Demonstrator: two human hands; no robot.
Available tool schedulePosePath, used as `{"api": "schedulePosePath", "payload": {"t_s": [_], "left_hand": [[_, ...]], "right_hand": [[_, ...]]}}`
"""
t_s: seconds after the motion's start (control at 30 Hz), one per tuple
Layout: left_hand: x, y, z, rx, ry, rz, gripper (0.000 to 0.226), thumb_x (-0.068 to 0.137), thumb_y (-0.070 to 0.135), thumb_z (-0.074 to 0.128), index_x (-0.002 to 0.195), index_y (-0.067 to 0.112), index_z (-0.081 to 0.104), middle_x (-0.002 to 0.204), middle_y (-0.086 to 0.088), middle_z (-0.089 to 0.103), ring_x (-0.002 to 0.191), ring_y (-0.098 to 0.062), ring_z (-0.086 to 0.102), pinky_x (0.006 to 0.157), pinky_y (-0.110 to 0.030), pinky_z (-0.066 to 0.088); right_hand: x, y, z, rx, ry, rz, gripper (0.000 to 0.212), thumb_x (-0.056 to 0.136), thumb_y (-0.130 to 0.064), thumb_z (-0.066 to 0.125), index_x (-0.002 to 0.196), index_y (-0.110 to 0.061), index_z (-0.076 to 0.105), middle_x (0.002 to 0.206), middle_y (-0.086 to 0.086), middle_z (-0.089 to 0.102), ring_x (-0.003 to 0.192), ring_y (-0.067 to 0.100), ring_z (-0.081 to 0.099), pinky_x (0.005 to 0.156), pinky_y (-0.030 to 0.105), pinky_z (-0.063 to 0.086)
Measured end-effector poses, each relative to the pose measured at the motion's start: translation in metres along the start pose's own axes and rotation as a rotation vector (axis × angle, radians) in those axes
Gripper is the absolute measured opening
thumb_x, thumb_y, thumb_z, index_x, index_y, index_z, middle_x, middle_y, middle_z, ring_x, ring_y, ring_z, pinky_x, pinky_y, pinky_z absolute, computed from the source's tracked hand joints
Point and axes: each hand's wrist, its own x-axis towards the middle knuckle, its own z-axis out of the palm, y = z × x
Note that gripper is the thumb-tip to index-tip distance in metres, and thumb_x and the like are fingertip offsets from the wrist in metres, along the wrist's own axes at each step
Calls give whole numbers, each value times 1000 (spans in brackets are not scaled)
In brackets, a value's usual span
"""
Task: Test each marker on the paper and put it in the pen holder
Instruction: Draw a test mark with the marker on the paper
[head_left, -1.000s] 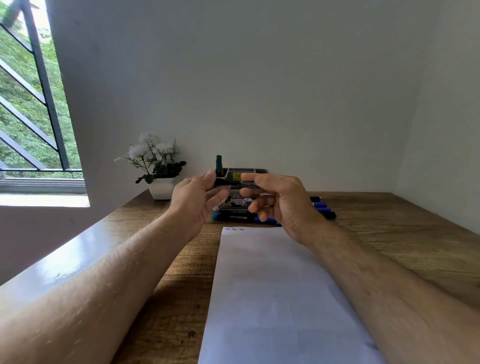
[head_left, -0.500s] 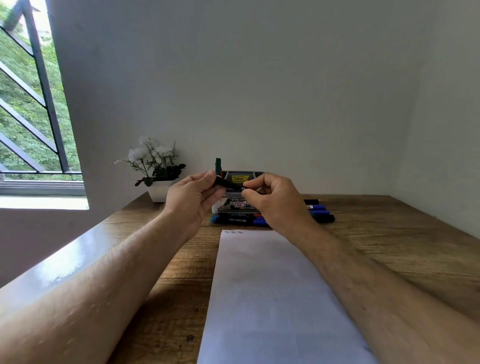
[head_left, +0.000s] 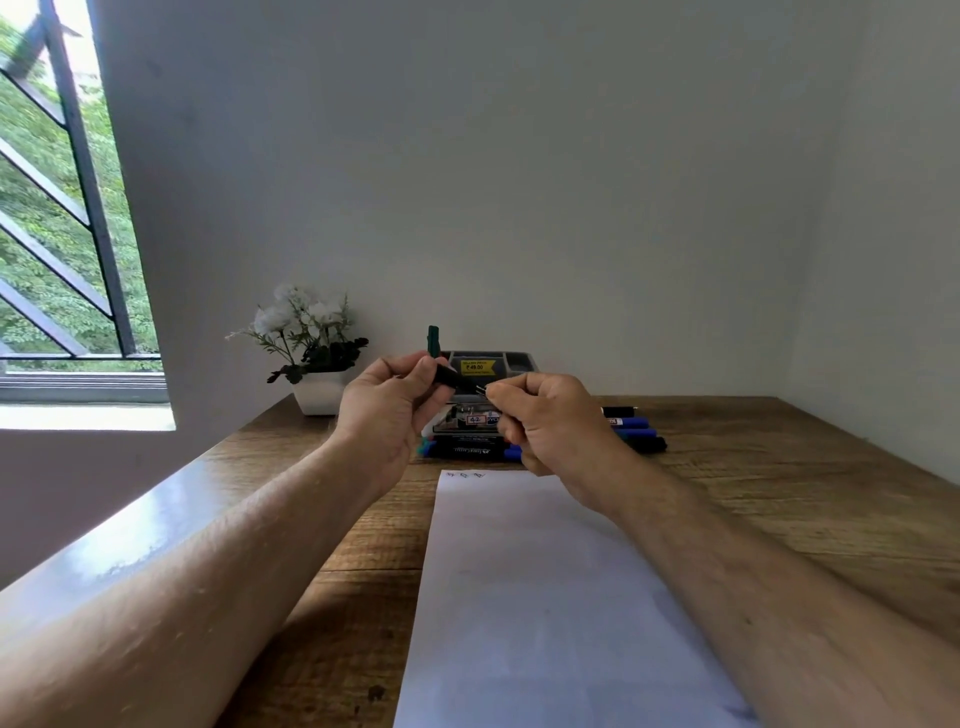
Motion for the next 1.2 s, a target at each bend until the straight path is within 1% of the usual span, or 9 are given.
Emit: {"api": "schedulePosePath", "payload": {"t_s": [0.13,0.27,0.53,0.63,0.7,0.83,0.93,1.07,1.2], "left_hand": [[-1,-2,1,28,-25,15,8,95,3,58,101,8,59,112,-21,70,94,-24,72,58,-21,58],[-4,-12,5,149,-98,22,41,85,-3,69,116,17,49,118,-24,66,100,-30,72,71,-30,61],[-7,-17,5,346,-67,133,51,86,-7,68,124,20,48,105,-16,70,87,-20,75,72,-36,62],[-4,-9,14,405,-65,225,51,86,-9,66,121,25,49,105,-16,69,89,-22,74,73,-39,62],[3,0,25,466,-40,315,53,86,-9,65,120,28,50,103,-13,68,90,-23,73,73,-41,63],[18,11,52,637,-42,550,53,87,-4,67,120,35,51,97,-1,68,87,-15,71,75,-42,63],[32,14,74,674,-38,712,52,89,-2,65,122,35,51,94,2,66,82,-8,70,78,-37,62],[57,9,98,699,-15,762,53,89,-5,62,125,32,53,93,0,66,79,-9,69,75,-33,61],[79,-11,99,969,-58,775,57,89,-7,56,128,34,53,98,-5,64,81,-15,67,75,-41,61]], "right_hand": [[1,1,-1,28,-42,38,22,101,-26,55,86,-11,63,55,3,53,36,10,26,40,22,22],[4,4,0,-43,-64,38,26,103,-30,50,90,-12,63,58,6,58,32,8,29,39,19,25],[6,12,1,-396,30,-4,20,104,-34,46,103,-26,65,79,2,74,45,16,55,43,26,48],[7,11,-2,-423,172,-32,27,105,-25,41,113,-23,67,94,-1,71,58,17,69,37,17,43],[8,11,-5,-463,244,-66,26,104,-23,41,106,-21,67,99,0,69,62,17,69,42,19,47],[14,17,-7,-568,291,-142,30,103,-26,41,92,-15,67,89,2,70,79,16,70,72,41,62],[17,21,-6,-626,286,-158,36,103,-25,38,88,-12,68,84,3,70,76,15,69,70,34,60],[17,20,-6,-709,280,-211,36,103,-29,38,74,-18,56,69,-2,58,64,12,56,61,26,43],[15,16,-5,-736,257,-211,36,103,-31,39,75,-18,56,74,2,62,71,16,61,66,33,51]]}}
